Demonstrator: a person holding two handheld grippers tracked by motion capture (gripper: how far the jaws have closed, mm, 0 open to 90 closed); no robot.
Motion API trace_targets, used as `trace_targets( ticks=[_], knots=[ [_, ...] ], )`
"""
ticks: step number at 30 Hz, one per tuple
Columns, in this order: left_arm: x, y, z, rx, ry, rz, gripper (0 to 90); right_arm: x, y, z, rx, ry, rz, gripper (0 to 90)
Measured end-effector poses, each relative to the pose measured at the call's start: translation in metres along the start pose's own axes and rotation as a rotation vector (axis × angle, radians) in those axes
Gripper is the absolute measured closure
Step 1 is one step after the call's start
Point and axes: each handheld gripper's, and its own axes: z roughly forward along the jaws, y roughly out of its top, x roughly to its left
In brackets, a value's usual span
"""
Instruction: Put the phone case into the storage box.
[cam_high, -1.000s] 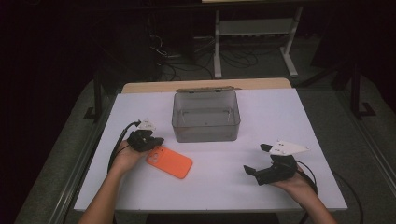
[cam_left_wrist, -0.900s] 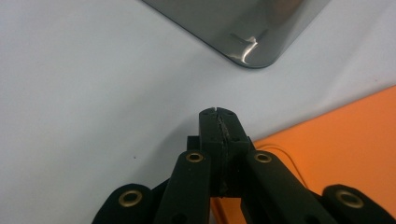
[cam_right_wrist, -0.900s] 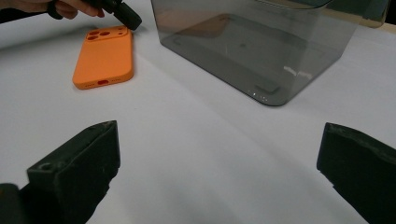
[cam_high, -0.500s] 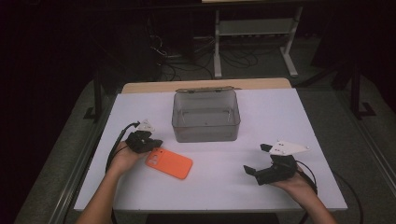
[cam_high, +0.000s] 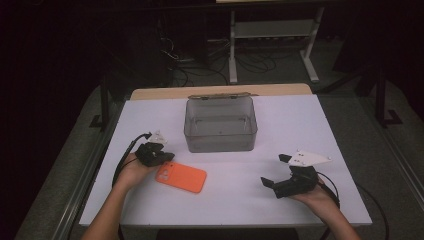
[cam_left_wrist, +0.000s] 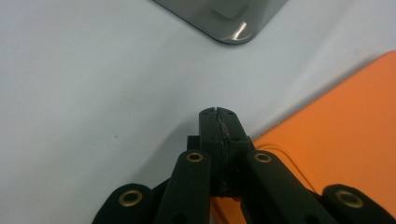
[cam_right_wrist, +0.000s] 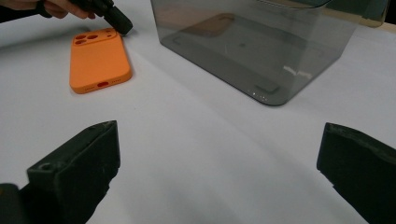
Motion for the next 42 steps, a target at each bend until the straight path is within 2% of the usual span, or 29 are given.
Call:
trace_targets(
  ticks=[16,30,42],
  knots=[
    [-0.017,-0.018,-0.013,0.007,-0.039,0.012,90.0,0.0,0.0,0.0,0.001,-0.002,-0.001,0.0],
    [-0.043,-0.035,-0.027,0.001,-0.089,0.029,90.0,0.001,0.0,0.0,0.004,-0.001,0.002,0.0],
    [-0.064,-0.041,-0.032,-0.008,-0.141,0.044,90.0,0.001,0.0,0.0,0.004,-0.001,0.003,0.0]
  ],
)
